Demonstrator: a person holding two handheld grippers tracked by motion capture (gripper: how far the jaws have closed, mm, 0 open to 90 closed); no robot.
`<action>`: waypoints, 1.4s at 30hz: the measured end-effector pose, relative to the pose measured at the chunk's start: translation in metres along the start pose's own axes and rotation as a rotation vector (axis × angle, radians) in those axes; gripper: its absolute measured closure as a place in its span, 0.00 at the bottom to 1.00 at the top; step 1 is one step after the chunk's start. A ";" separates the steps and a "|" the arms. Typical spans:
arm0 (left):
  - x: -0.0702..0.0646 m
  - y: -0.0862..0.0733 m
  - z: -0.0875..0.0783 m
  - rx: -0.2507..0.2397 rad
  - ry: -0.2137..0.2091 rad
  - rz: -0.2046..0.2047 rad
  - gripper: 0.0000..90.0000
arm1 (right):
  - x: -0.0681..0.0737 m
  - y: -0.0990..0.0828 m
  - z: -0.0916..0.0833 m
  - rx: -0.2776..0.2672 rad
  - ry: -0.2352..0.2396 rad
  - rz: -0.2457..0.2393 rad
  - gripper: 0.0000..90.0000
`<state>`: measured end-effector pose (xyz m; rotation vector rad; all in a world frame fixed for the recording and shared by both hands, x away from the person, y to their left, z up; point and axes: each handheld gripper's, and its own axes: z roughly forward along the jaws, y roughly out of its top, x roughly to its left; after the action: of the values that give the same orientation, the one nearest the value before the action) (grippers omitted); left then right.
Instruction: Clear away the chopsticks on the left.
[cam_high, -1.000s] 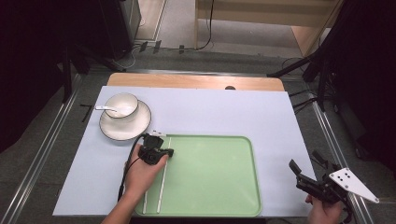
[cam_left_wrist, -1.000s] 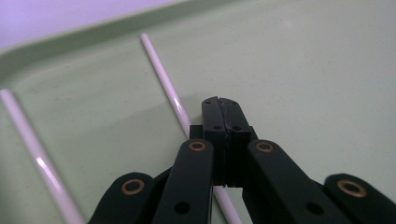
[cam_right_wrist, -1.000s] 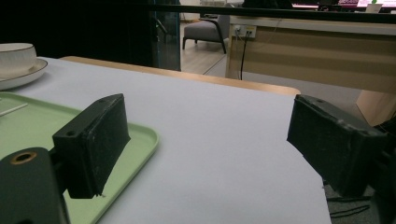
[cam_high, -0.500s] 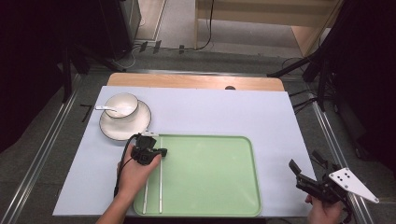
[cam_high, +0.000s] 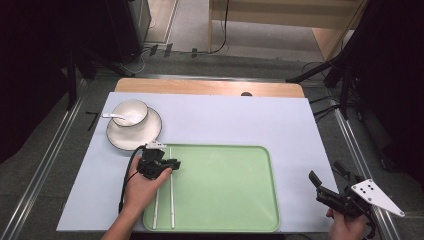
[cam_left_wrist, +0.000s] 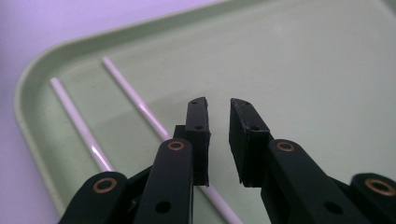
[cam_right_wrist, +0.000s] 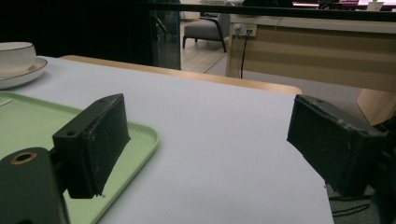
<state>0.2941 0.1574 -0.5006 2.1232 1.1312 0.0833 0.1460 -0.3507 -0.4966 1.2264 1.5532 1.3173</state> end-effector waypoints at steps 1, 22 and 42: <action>0.000 0.000 0.000 0.000 0.000 0.000 0.92 | 0.000 0.000 0.000 0.000 0.000 0.000 0.14; -0.007 -0.036 -0.064 -0.262 -0.214 0.131 0.23 | 0.002 0.000 0.001 0.003 0.001 -0.004 0.14; 0.041 -0.072 -0.129 -0.509 -0.129 0.153 0.00 | 0.002 -0.001 0.002 0.007 -0.001 -0.004 0.14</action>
<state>0.2213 0.2859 -0.4600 1.7254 0.7696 0.2719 0.1468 -0.3482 -0.4977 1.2274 1.5600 1.3092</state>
